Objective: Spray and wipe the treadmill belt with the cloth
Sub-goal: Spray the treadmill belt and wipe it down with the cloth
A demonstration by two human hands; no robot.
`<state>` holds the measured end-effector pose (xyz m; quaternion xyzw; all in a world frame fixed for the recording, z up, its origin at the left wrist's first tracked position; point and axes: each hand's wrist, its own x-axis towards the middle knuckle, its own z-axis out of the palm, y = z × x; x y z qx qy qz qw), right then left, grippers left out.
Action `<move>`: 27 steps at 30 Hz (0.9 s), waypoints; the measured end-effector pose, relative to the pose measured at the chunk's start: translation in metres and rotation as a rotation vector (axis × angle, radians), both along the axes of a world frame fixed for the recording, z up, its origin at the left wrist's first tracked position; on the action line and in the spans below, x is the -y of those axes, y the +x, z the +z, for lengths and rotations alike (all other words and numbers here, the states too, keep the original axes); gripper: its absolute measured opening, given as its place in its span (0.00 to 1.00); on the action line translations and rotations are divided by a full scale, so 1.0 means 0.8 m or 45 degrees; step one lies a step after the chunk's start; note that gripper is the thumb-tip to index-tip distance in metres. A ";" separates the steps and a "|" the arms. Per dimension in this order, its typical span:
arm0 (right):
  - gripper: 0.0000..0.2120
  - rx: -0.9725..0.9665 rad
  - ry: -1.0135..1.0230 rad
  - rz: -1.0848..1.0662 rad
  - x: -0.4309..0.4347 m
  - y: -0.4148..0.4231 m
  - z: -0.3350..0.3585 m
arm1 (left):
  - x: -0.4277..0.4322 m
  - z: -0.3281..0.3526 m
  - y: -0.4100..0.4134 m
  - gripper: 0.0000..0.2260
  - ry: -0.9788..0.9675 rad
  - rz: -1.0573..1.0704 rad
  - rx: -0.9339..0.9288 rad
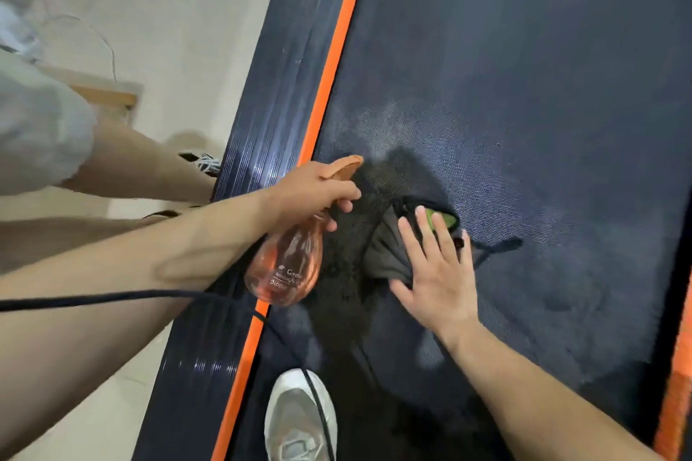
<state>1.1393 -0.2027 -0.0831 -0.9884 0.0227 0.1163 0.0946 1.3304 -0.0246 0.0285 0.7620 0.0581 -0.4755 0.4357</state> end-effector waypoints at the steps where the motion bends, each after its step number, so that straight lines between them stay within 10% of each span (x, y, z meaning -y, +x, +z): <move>1: 0.46 -0.013 -0.008 0.004 -0.005 -0.014 -0.002 | -0.005 -0.002 -0.008 0.22 0.010 -0.007 -0.005; 4: 0.46 -0.020 -0.030 0.014 -0.008 -0.029 -0.004 | -0.014 0.002 -0.019 0.24 0.062 -0.053 -0.022; 7: 0.46 0.021 -0.039 0.023 -0.007 -0.031 -0.004 | -0.016 0.008 -0.021 0.03 0.196 -0.086 0.012; 27: 0.46 0.048 0.047 -0.037 0.006 0.037 0.004 | 0.035 0.008 0.013 0.09 0.219 0.431 0.101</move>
